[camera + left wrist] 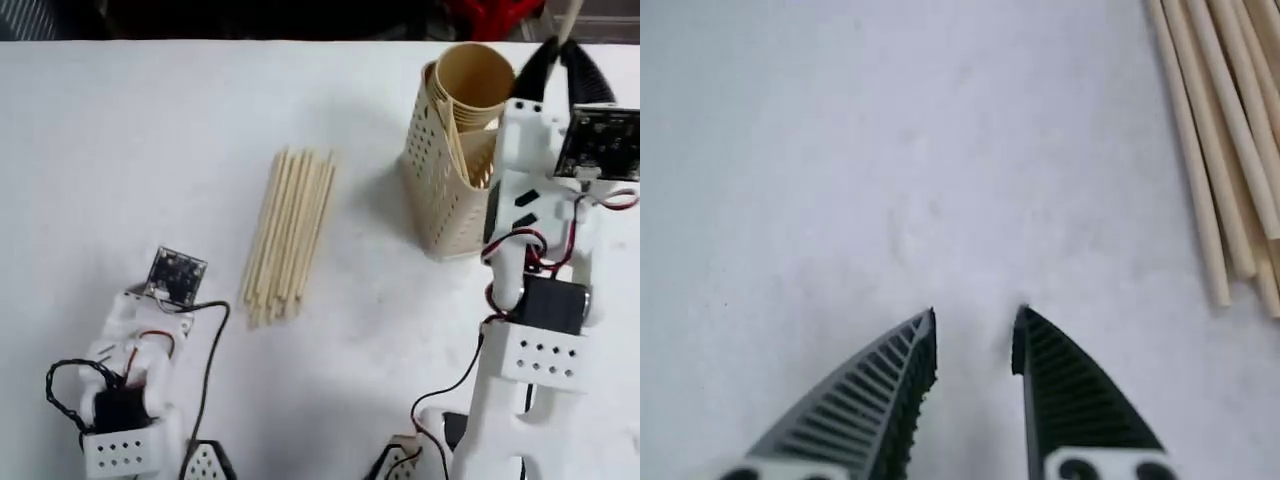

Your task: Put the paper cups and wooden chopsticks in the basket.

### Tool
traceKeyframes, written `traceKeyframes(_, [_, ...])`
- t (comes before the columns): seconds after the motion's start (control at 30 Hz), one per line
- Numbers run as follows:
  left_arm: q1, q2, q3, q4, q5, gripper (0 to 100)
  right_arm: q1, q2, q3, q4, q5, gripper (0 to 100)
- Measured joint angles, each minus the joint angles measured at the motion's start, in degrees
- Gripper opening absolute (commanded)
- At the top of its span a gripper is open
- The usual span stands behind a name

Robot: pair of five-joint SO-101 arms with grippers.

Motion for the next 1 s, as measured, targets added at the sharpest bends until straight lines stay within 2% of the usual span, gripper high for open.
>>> traceKeyframes(0.13, [0.0,0.0,0.0,0.0,0.0,14,-2.29,4.84,3.43,0.0,0.0,1.7])
traceKeyframes(0.43, [0.0,0.0,0.0,0.0,0.0,14,-2.2,13.01,4.13,0.35,0.0,1.9])
traceKeyframes(0.53, [0.0,0.0,0.0,0.0,0.0,14,-2.2,11.6,4.13,5.1,0.0,5.0])
traceKeyframes(0.7, [0.0,0.0,0.0,0.0,0.0,14,-1.93,2.46,4.13,17.67,0.0,20.8])
traceKeyframes(0.77, [0.0,0.0,0.0,0.0,0.0,14,-1.93,-1.93,4.13,22.59,0.0,23.7])
traceKeyframes(0.9, [0.0,0.0,0.0,0.0,0.0,14,-2.46,-11.34,4.13,29.89,0.7,18.7])
traceKeyframes(1.0, [0.0,0.0,0.0,0.0,0.0,14,-8.44,-17.05,4.04,36.22,6.33,13.2])
